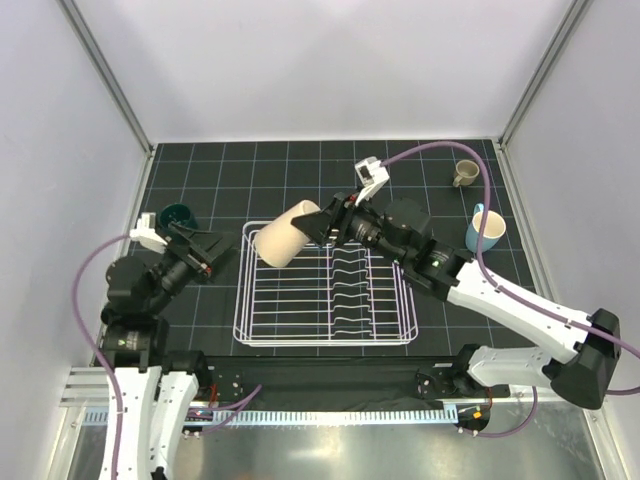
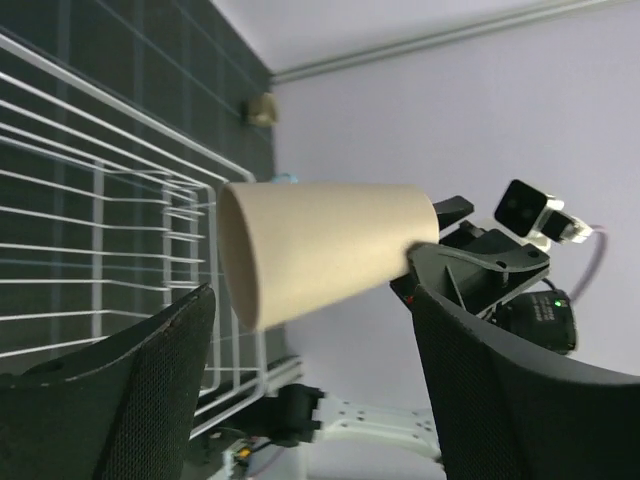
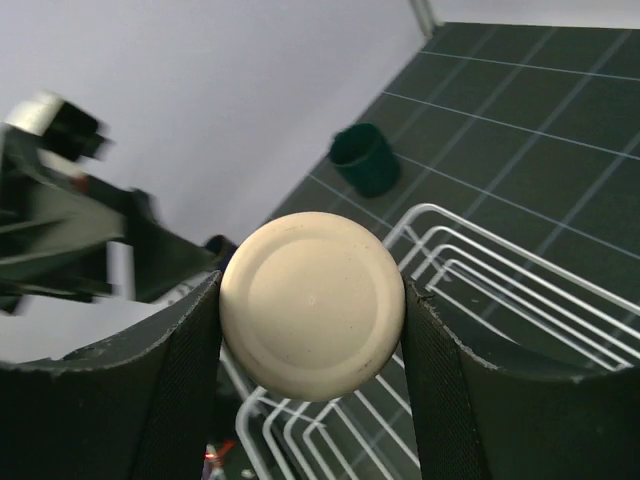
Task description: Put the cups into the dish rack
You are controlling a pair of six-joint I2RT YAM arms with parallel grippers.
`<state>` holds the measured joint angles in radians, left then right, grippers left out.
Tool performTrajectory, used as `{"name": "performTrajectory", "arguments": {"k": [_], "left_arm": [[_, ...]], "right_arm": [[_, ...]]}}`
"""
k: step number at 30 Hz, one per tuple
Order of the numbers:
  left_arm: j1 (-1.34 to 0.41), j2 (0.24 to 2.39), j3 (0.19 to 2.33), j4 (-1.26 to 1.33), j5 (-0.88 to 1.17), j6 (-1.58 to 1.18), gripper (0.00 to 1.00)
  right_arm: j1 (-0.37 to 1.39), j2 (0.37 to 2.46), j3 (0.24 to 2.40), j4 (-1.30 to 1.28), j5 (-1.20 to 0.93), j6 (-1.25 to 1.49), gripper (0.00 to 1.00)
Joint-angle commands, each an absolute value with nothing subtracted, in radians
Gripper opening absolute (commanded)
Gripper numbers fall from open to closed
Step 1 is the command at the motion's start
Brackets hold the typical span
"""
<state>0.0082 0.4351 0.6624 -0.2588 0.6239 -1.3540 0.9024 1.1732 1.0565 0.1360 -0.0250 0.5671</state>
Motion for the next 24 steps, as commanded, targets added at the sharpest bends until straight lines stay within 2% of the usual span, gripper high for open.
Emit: {"name": "performTrajectory", "arguments": {"k": [1,5,11,20,24], "left_arm": [[0.009,0.521,0.872,-0.857,0.459,-0.941,0.77],[0.009,0.61,0.998,-0.999,0.304,-0.83,0.74],[0.009,0.618,0.973,-0.959,0.2,-0.828,0.71],[0.009,0.798,1.012,-1.02,0.302,-0.877,0.65],[-0.054,0.886,1.094,-1.119,0.272,-0.824,0.65]], "right_arm": [[0.907,1.219,1.061,0.095,0.101,0.388,0.04],[0.907,1.275,1.058,0.104,0.146,0.344,0.04],[0.949,1.386,1.089,0.091,0.331,0.213,0.04],[0.98,1.493,1.129,0.011,0.478,0.201,0.04],[1.037,1.508,1.138,0.006,0.552,0.146,0.04]]}}
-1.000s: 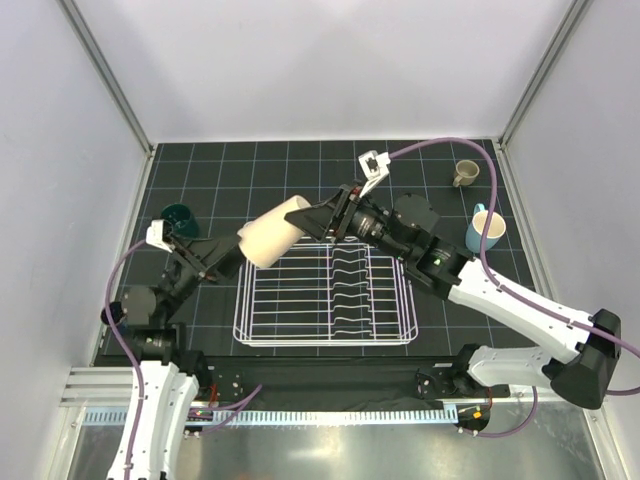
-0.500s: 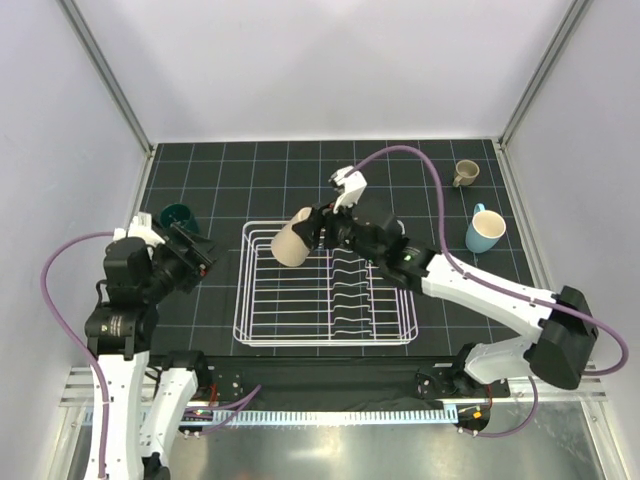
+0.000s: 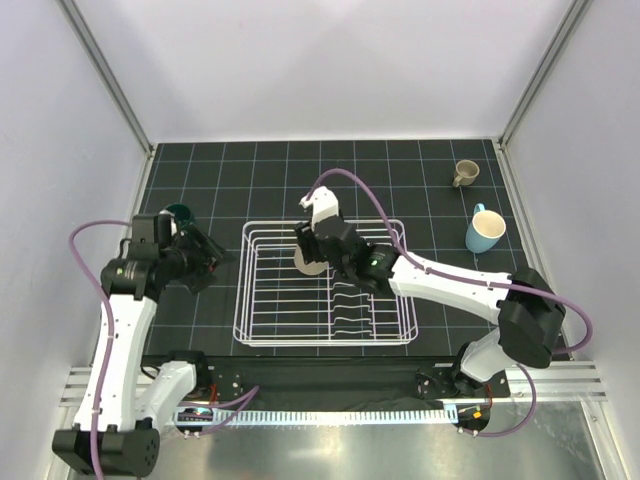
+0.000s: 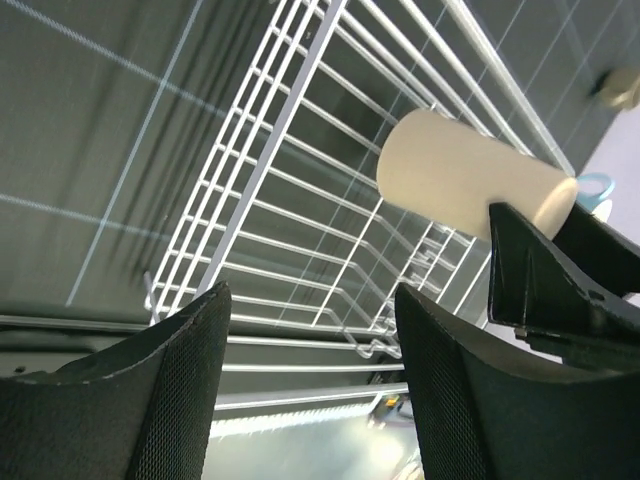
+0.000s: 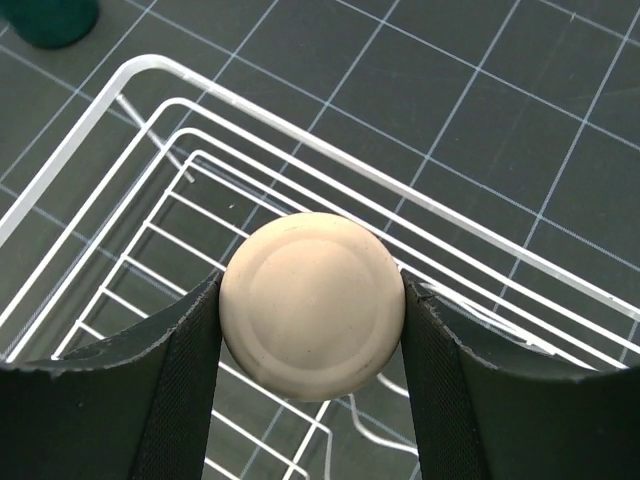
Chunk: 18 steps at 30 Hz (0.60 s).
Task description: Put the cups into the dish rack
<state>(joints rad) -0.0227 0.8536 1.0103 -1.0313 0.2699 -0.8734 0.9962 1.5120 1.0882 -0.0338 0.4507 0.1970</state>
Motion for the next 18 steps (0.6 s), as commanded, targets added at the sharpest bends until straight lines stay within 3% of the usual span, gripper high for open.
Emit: {"name": "performTrajectory", "arguments": {"k": [1,18], "left_arm": [[-0.064,0.899,1.107,-1.124,0.262,-0.812,0.65],[-0.146,1.006,1.25,-1.219,0.126,-0.667,0.65]], "right_arm": [[1.051,1.517,1.14,0.006,0.561,0.137,0.04],[1.051,1.608,1.066,0.083,0.595,0.064,0.04]]}}
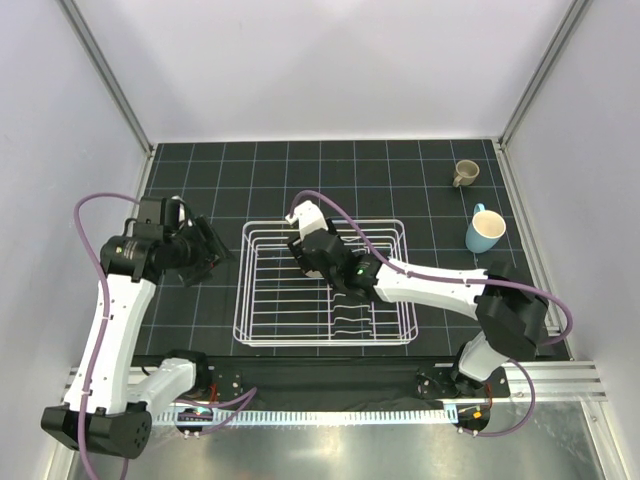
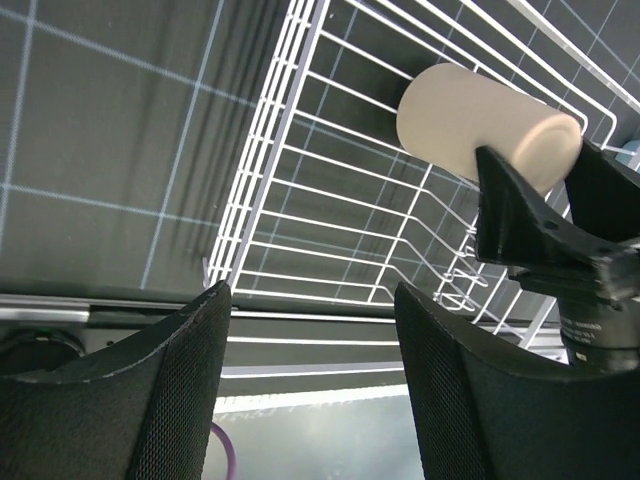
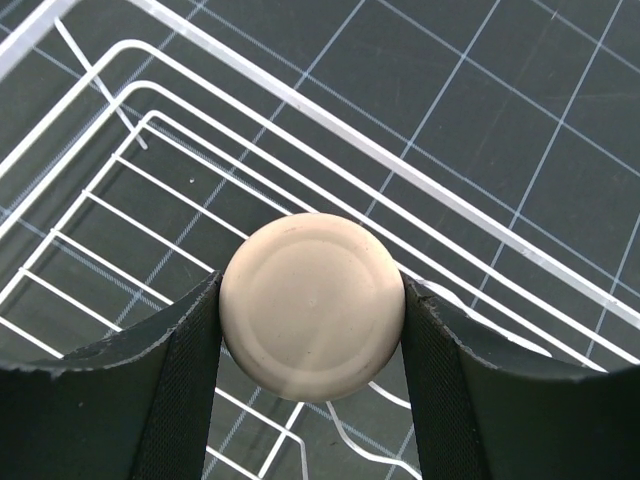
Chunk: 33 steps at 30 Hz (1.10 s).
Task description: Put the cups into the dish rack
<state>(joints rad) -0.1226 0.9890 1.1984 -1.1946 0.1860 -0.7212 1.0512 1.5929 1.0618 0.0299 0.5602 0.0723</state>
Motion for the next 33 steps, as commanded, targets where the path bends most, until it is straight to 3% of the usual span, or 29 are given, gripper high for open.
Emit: {"name": "performTrajectory", "arguments": {"k": [1,6,12,14,19,30,33], "left_arm": [[-0.15,1.011,1.253,-1.22,0.121,-0.664,0.65],[-0.16,1.008,1.246,-1.207,0.115,-0.661,0.66],[-0.161,0.994,1.259,-1.219,0.089,-0.663,0.66],[-0.16,0.996,1.272,-1.23,0.071,-0.666,0.66],[-0.16,1.012,1.318,-1.232,0.04,-0.683,0.66],[-0.16,1.058,1.338,-1.212,0.077,-0.706,0.66],[-0.16,1.061,1.341,-1.215,0.064,-0.706,0.67]], "right_arm": [[1.051,1.606,1.066,0.08,0.594,0.071,0.04],[1.049,1.626,1.071,0.063,0.574,0.084,0.05],[1.049,1.635,1.081,0.017,0.558,0.109,0.21],[1.051,1.637,1.088,0.006,0.546,0.115,0.35],[1.049,1.632,1.112,-0.074,0.512,0.132,0.5],[1.049,1.628,1.108,-0.09,0.463,0.15,0.55],[1.049,1.623,1.12,-0.104,0.472,0.156,0.74]]}}
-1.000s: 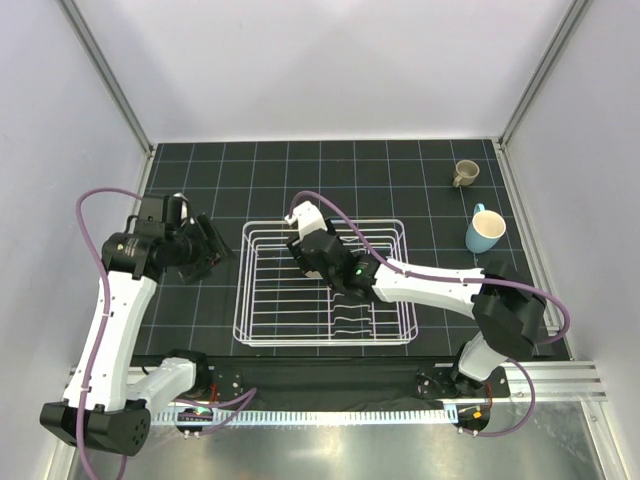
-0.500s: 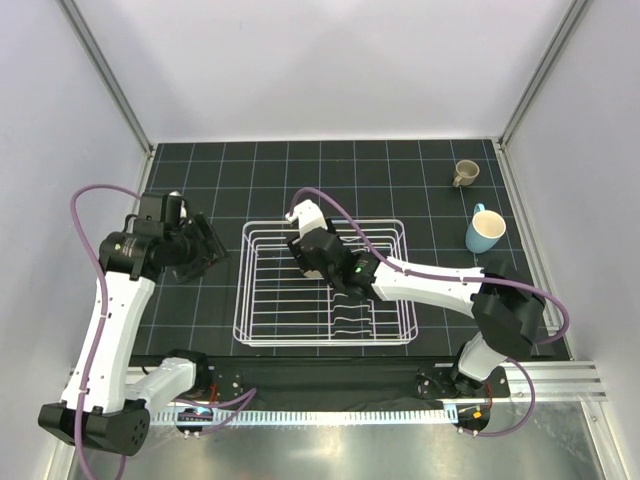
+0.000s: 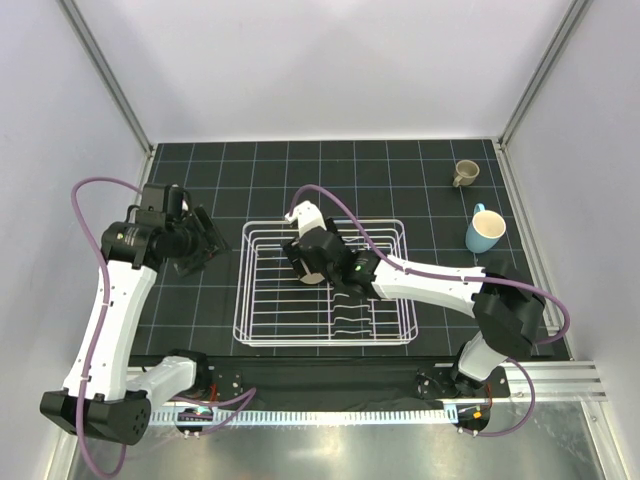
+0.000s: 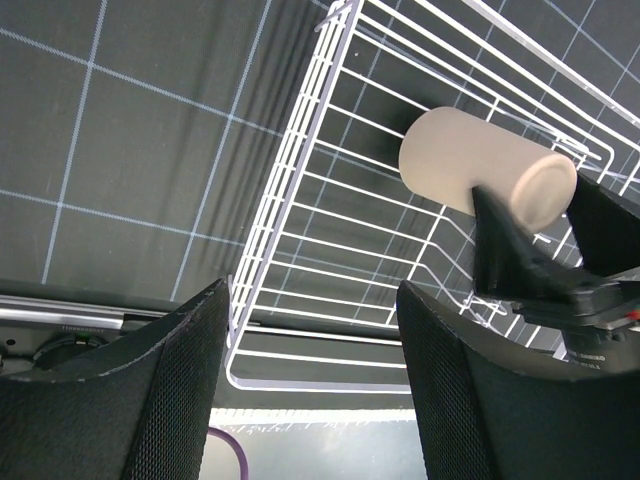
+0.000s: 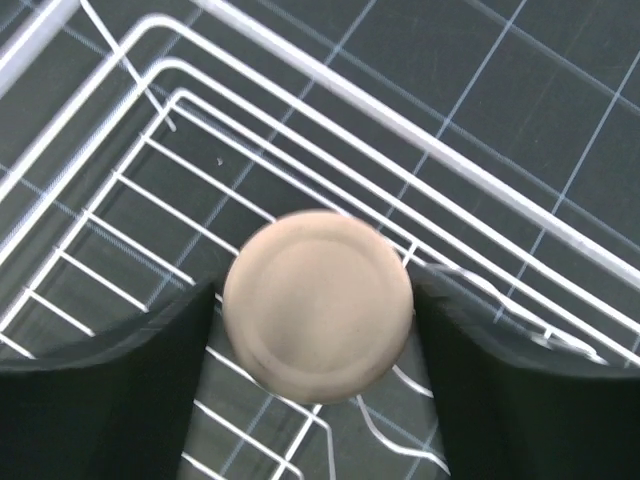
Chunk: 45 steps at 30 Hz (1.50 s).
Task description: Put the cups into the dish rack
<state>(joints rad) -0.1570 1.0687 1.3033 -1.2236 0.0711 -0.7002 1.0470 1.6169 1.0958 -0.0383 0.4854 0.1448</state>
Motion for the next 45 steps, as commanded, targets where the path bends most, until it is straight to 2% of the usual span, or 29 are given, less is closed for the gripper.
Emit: {"name": "performTrajectory", "arguments": {"k": [1,3,4,14,20,27,29,36,40,45], "left_arm": [[-0.161,1.065,1.341,-1.213,0.061,-0.707,0.67],[-0.161,1.074,1.341,-1.206,0.058,-0.716,0.67],[-0.161,1.077,1.341,-1.201,0.057,-0.719,0.67],[-0.161,1.176,1.376,-1.152,-0.047,-0.764,0.67],[-0.146,1.362,1.459,-1.097,-0.164,-0.738,0.68],[-0.023,1.586,1.526,-0.933,-0.183,-0.648,0.68],[0.05,1.647,1.534,-0.866,-0.131,-0.632,0.68],[0.135,1.804,1.652,-0.81,-0.11,-0.513,0.7],[0.156,1.861,1.684,-0.807,-0.081,-0.477,0.7],[0.158,1.916,1.684,-0.796,-0.087,-0.463,0.69]], "right_arm": [[1.051,1.62,1.123,-0.112,0.472,0.158,0.84],[1.051,1.612,1.137,-0.138,0.471,0.153,0.9],[1.051,1.608,1.138,-0.147,0.466,0.152,0.99],[1.048,1.428,1.27,-0.414,0.378,0.184,1.0],[1.023,1.278,1.353,-0.65,0.264,0.198,1.0],[1.008,1.082,1.313,-0.857,0.183,0.276,1.0],[1.008,1.014,1.266,-0.905,0.152,0.323,1.0],[1.006,0.865,1.123,-0.946,0.077,0.484,1.0],[1.008,0.842,1.124,-0.971,0.055,0.541,1.0],[1.008,0.85,1.17,-0.988,0.124,0.538,1.0]]}}
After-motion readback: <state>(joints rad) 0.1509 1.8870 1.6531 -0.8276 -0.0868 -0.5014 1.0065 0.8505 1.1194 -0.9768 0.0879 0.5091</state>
